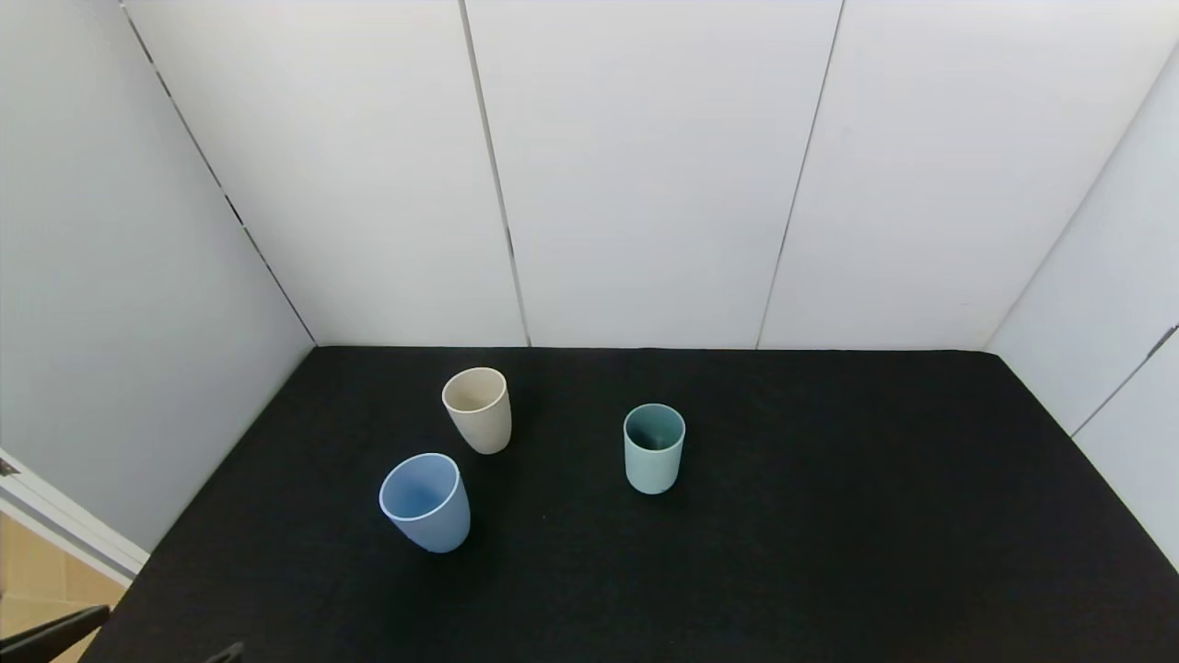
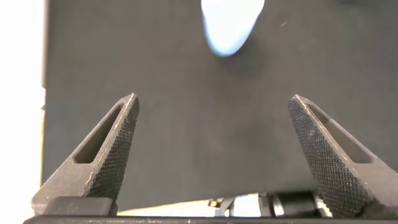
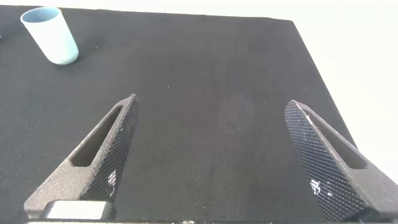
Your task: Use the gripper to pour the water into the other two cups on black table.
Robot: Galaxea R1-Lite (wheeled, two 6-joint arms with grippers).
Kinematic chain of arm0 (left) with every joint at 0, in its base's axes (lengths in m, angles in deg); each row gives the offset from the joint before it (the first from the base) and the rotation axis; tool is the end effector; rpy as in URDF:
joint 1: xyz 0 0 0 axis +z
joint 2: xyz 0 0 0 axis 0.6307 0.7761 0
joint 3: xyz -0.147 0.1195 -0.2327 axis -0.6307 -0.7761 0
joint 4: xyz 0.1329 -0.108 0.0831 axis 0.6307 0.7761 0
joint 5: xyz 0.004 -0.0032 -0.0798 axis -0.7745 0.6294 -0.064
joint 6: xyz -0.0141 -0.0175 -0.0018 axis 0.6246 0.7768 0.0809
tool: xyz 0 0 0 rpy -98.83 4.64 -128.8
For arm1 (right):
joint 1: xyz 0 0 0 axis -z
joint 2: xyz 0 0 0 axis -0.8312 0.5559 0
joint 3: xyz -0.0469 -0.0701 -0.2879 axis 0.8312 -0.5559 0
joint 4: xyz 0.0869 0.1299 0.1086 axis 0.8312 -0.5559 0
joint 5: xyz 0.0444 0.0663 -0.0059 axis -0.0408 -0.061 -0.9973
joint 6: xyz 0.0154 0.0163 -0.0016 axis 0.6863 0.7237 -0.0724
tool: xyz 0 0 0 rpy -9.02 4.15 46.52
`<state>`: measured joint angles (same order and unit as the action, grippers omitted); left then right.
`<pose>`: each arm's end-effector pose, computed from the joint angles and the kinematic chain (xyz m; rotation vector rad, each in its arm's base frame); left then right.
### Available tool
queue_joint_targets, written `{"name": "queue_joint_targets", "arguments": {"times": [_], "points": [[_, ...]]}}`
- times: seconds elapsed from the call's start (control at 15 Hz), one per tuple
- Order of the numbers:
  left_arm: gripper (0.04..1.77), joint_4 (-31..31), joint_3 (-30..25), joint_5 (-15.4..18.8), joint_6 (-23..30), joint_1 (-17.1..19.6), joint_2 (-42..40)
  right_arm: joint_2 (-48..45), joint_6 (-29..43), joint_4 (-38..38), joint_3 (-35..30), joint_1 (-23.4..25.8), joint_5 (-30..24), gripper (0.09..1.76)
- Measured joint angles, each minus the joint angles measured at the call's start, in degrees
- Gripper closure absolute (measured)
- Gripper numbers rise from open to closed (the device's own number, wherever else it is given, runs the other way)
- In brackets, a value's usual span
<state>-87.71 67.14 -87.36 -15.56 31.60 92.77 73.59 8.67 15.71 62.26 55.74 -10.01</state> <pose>0.0601 -0.0071 0.1592 0.0875 0.4194 -0.1056 -0.0229 -0.0001 0.0757 0.0063 -0.0029 0.0142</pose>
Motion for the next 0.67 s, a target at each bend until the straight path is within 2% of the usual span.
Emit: {"name": "queue_joint_targets", "arguments": {"times": [0.2,0.4,0.53,0.67], "points": [[0.10,8.7,0.4,-2.3,0.0,0.1,-8.7,0.0,0.0,0.0,0.0,0.0,0.0,0.14],[0.10,20.9,3.2,-2.5,-0.1,2.4,-17.3,0.0,0.0,0.0,0.0,0.0,0.0,0.14],[0.10,24.0,4.7,-2.0,-0.4,4.4,-22.1,0.0,0.0,0.0,0.0,0.0,0.0,0.14],[0.09,25.4,3.9,-0.8,-0.5,5.6,-26.7,0.0,0.0,0.0,0.0,0.0,0.0,0.14]]}}
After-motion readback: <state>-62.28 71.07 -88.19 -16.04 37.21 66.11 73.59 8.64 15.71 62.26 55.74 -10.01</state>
